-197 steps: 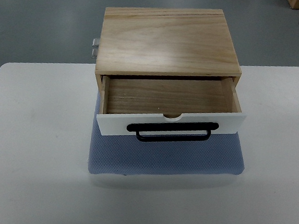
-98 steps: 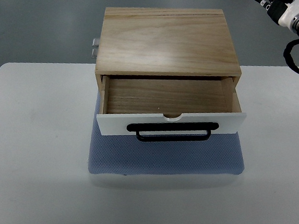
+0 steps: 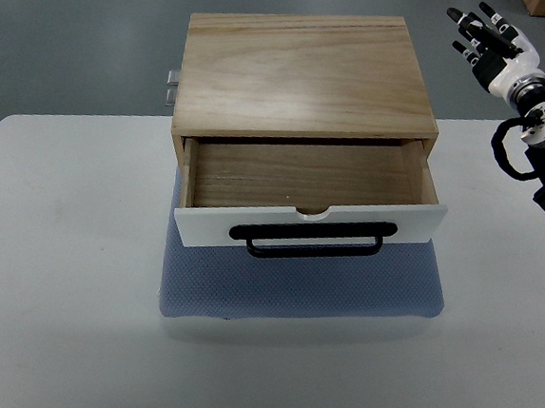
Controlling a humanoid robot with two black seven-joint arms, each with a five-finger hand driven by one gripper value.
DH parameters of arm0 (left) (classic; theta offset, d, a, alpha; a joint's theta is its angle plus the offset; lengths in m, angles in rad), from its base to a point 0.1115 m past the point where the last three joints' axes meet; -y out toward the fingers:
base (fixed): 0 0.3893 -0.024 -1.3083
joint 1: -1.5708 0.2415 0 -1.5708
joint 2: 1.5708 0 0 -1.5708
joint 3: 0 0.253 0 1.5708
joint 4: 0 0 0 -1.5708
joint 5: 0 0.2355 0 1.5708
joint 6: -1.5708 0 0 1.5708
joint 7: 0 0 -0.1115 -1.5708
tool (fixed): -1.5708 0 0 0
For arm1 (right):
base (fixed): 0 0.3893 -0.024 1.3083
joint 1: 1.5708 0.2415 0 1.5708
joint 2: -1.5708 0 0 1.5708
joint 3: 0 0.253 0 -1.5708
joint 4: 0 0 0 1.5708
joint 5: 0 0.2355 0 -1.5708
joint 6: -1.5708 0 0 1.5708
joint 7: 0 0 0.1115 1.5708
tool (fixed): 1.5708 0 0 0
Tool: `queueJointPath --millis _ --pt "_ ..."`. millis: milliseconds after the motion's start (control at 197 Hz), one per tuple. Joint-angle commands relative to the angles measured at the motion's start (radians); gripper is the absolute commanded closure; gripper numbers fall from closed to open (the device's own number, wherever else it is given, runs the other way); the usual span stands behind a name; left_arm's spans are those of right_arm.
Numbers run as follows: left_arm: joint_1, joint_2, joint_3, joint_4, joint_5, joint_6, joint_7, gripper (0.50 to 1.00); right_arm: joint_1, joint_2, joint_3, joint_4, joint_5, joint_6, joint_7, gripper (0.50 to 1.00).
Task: Open wood drawer with right hand
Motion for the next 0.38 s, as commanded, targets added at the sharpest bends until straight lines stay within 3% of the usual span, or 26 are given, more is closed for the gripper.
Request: queueJointPath --millis 0,371 --pt "0.0 0.0 0.0 0.0 0.0 0.0 0.0 0.5 -0.016 0.007 0.003 0.0 0.006 0.0 0.0 0.556" --pt "0.0 0.0 0.0 0.0 0.0 0.0 0.0 0.5 -0.052 0.008 0.009 0.001 0.026 0.0 0.005 0.556"
